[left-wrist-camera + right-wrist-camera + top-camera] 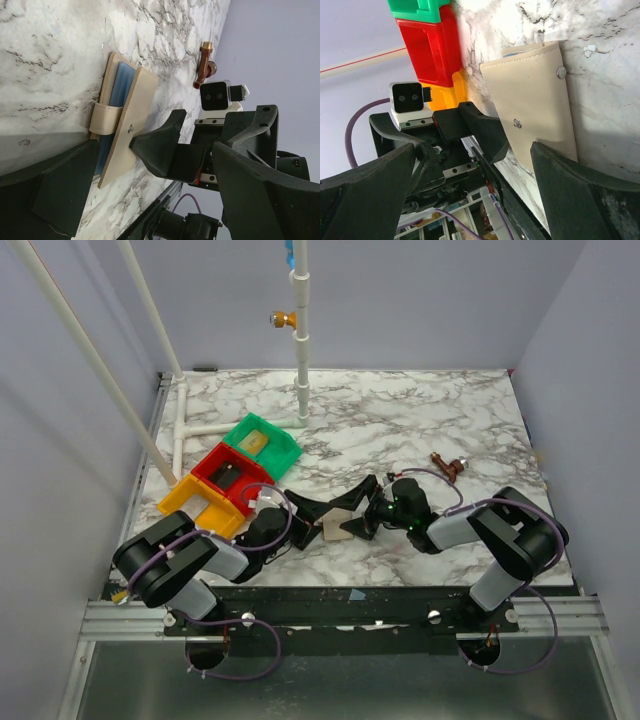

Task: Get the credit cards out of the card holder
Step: Close the card holder at the center of the board.

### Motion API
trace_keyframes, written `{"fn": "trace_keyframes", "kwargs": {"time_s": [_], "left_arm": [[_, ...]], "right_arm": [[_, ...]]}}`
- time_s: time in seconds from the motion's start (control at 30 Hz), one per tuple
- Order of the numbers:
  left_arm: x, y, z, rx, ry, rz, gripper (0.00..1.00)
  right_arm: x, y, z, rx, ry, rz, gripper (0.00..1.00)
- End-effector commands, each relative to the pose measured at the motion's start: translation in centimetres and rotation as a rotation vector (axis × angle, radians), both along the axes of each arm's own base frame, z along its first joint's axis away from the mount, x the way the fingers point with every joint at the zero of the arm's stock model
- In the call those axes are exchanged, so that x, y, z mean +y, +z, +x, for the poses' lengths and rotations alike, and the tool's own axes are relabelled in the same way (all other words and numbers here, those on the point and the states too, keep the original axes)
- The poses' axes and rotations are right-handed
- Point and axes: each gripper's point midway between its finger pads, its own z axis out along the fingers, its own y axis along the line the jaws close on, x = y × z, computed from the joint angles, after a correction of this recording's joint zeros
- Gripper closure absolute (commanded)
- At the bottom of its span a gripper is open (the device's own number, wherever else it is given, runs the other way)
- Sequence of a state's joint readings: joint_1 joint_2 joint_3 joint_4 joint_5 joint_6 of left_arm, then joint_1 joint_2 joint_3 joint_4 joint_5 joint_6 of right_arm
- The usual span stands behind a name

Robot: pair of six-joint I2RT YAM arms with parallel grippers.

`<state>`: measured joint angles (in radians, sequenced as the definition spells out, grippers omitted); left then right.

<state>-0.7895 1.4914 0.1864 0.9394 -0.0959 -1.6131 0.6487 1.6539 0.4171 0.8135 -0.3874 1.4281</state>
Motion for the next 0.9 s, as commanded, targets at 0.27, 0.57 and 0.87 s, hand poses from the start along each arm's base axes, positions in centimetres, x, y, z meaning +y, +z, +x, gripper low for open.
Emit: {"fn": "trace_keyframes", "kwargs": {"time_s": [0.27,0.57,0.87], "left_arm": [[-0.5,1.8,1.8,-0.052,0.035,-0.052,0.01],[-0.1,2.3,2.6,-0.062,0.07,-0.073,0.01],[0.6,2.9,3.4,-0.088,0.104,-0.103,0.01]], "right_arm": [[-0.5,-0.2,-0.9,0.002,0.009,-0.031,0.0],[-0.5,-0.6,-1.1,0.012,0.015,-0.032,0.0],[-0.6,-0.7,-1.3,0.018,0.014,-0.033,0.0]]}}
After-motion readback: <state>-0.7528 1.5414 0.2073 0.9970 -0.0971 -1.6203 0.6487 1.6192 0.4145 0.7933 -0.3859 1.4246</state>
